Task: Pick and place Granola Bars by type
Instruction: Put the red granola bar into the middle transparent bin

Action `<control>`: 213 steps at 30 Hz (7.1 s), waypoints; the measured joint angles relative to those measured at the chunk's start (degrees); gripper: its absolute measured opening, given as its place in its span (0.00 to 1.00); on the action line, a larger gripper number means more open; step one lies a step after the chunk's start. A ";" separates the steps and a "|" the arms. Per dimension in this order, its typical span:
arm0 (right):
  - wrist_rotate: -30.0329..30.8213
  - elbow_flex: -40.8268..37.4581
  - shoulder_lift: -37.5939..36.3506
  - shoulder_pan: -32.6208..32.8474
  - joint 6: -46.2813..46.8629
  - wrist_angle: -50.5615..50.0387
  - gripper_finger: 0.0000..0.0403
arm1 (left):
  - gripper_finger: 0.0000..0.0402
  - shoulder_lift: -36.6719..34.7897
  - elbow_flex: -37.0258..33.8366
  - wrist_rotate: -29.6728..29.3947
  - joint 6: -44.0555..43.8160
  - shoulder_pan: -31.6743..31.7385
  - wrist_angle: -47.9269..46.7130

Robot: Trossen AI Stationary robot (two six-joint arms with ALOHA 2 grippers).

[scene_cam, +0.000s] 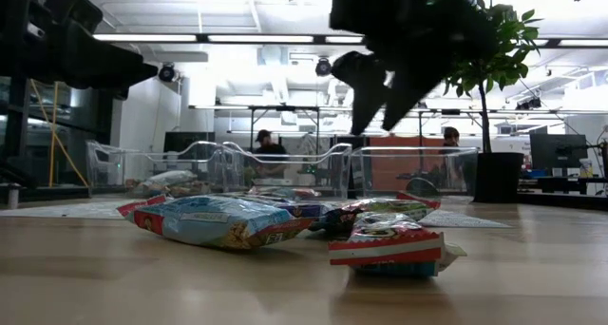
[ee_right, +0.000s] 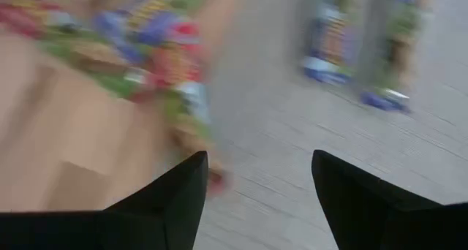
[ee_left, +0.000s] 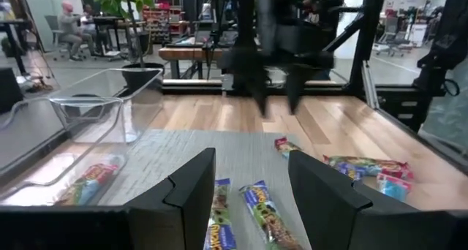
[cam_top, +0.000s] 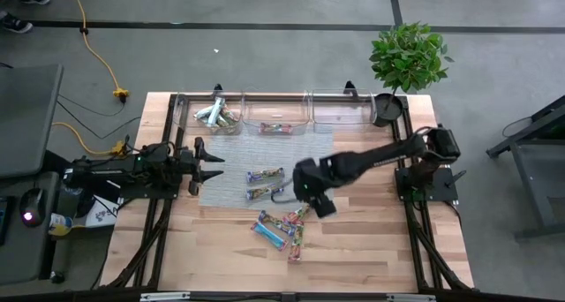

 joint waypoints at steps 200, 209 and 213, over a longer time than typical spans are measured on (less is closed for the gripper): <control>3.56 1.88 14.84 17.35 106.07 11.85 0.45 | 0.43 -0.01 -0.07 -0.61 2.93 0.01 0.16; 3.15 1.74 14.86 17.35 102.40 15.51 0.31 | 0.43 -0.01 -0.07 -0.61 2.91 0.01 0.16; 4.40 1.74 14.86 17.35 102.22 15.37 0.31 | 0.43 -0.02 -0.07 -0.61 2.91 0.00 0.16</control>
